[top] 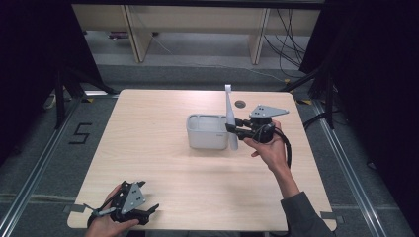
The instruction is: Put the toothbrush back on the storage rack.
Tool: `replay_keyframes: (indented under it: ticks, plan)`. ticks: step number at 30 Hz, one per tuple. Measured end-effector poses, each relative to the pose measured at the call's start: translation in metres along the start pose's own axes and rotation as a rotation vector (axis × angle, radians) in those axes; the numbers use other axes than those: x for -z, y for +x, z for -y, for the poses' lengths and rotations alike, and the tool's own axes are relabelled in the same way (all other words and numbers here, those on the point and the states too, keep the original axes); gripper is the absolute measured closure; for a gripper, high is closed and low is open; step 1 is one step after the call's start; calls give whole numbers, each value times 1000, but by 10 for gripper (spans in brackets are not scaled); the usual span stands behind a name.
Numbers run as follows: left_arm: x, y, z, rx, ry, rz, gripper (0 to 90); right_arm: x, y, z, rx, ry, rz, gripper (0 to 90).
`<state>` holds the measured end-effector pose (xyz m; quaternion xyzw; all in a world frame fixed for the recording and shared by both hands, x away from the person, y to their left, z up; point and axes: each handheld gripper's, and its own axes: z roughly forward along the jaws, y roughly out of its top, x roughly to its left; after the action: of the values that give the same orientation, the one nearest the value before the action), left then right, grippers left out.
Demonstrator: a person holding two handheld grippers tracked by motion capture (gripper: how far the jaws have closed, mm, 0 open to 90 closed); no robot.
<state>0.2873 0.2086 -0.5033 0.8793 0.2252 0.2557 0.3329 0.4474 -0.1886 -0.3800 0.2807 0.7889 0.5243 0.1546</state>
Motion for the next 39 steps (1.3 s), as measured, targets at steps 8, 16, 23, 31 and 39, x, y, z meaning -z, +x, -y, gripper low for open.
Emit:
replay_keyframes:
  ticks: [8,16,23,31,39]
  plan:
    - [0,0,0,2,-2,-2,152,-9,3,-9,-4,-39,-14,668]
    - [0,0,0,-3,2,1,152,-16,4,-18,-17,-55,-40,668]
    - [0,0,0,1,-2,-1,152,-23,6,-29,-11,-81,-43,668]
    - [0,0,0,4,-7,-3,152,-32,6,-41,-24,-99,-48,667]
    - [1,0,0,-1,-3,0,152,-41,0,-52,-9,-112,-32,668]
